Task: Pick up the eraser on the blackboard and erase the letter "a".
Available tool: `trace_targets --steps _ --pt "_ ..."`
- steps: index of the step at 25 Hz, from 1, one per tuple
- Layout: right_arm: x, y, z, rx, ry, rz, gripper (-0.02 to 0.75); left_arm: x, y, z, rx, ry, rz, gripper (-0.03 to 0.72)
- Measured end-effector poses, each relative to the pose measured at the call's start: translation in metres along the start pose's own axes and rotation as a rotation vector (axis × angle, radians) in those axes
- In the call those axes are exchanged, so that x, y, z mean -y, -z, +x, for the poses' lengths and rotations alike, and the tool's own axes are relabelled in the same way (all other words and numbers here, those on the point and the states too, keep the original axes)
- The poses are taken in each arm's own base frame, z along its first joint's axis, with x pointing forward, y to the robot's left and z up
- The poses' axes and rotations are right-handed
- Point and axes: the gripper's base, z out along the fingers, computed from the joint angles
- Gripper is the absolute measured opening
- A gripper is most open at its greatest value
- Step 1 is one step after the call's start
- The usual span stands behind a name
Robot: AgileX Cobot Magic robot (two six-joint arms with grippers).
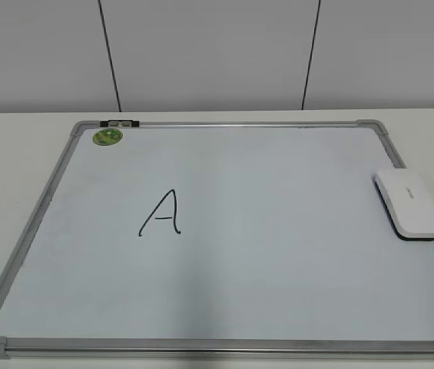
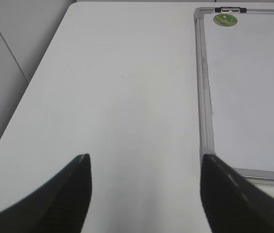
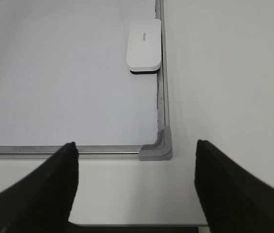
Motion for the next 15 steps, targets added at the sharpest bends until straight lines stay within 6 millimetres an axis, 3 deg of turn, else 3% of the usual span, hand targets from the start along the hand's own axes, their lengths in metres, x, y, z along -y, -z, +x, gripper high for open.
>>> trace_targets --steps 15 --pt "0.0 0.0 0.0 0.0 0.0 0.0 0.555 0.0 0.0 0.0 0.0 0.0 0.0 0.496"
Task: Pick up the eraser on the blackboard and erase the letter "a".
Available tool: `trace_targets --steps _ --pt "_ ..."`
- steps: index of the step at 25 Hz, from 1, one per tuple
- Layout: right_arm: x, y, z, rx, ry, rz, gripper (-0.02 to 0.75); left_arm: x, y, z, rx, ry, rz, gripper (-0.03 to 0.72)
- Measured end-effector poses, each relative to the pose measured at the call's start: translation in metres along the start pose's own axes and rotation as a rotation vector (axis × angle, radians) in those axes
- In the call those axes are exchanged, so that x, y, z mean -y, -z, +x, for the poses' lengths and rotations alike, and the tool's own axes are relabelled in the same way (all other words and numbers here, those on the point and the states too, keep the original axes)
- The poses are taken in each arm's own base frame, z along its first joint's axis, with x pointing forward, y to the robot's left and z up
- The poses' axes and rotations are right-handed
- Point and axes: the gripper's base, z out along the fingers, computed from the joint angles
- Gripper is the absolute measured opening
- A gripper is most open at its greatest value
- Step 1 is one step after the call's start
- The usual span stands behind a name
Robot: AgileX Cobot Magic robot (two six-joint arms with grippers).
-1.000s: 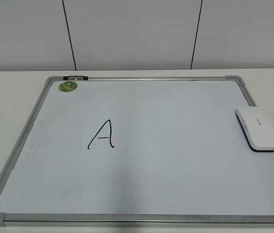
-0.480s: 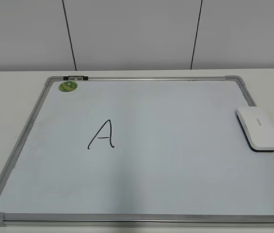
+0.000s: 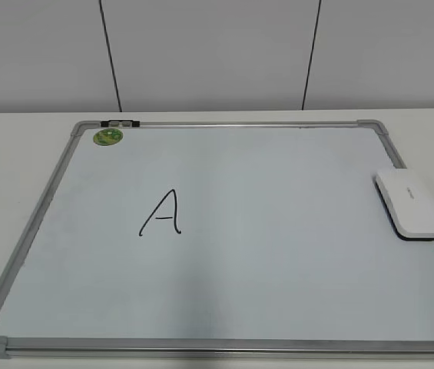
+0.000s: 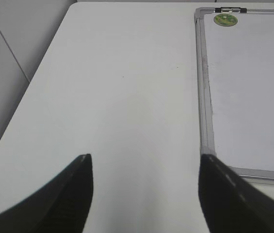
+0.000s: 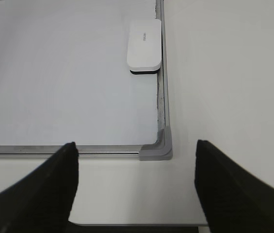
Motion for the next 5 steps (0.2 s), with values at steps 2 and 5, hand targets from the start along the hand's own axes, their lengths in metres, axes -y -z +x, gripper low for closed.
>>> trace_targets --steps 2,5 --pt "0.0 0.0 0.0 0.0 0.0 0.0 0.555 0.0 0.0 0.0 0.0 0.0 0.0 0.496" --pt "0.0 0.0 0.0 0.0 0.0 0.0 0.555 0.0 0.0 0.0 0.0 0.0 0.0 0.495"
